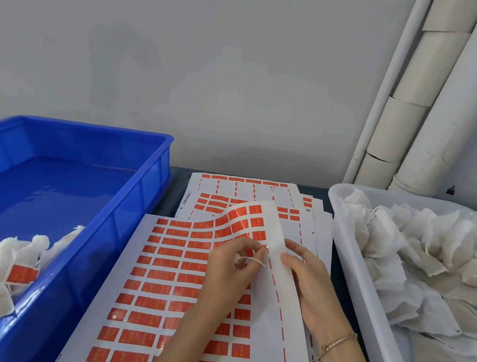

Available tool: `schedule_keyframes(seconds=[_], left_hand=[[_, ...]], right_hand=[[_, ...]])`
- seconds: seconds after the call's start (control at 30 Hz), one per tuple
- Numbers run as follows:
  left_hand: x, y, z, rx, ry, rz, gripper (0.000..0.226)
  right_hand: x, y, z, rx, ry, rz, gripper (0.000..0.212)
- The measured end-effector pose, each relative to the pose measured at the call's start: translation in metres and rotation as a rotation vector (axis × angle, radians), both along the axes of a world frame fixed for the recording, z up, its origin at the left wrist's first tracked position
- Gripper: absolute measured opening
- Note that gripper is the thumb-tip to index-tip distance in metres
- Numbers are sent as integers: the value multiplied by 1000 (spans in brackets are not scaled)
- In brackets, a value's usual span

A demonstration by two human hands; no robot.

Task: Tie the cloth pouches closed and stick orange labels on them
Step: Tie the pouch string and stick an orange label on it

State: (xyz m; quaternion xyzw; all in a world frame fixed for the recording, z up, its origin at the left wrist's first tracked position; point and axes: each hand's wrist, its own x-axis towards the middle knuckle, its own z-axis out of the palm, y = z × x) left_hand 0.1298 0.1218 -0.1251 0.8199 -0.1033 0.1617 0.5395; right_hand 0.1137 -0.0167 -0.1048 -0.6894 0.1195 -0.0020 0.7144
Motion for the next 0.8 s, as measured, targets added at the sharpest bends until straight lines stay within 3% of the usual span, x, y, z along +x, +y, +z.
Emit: schedule_keyframes(seconds=[0.57,0.7,0.8], left_hand=[[2,6,10,-449,273,79,7],[2,12,15,-447,264,114,9],[0,14,19,-462,275,96,9]], right_hand=[[-1,-4,-1,-40,-25,-60,18],[1,-5,-4,-45,-32,-105,20],[1,-5,-8,-172,-111,-186,24]])
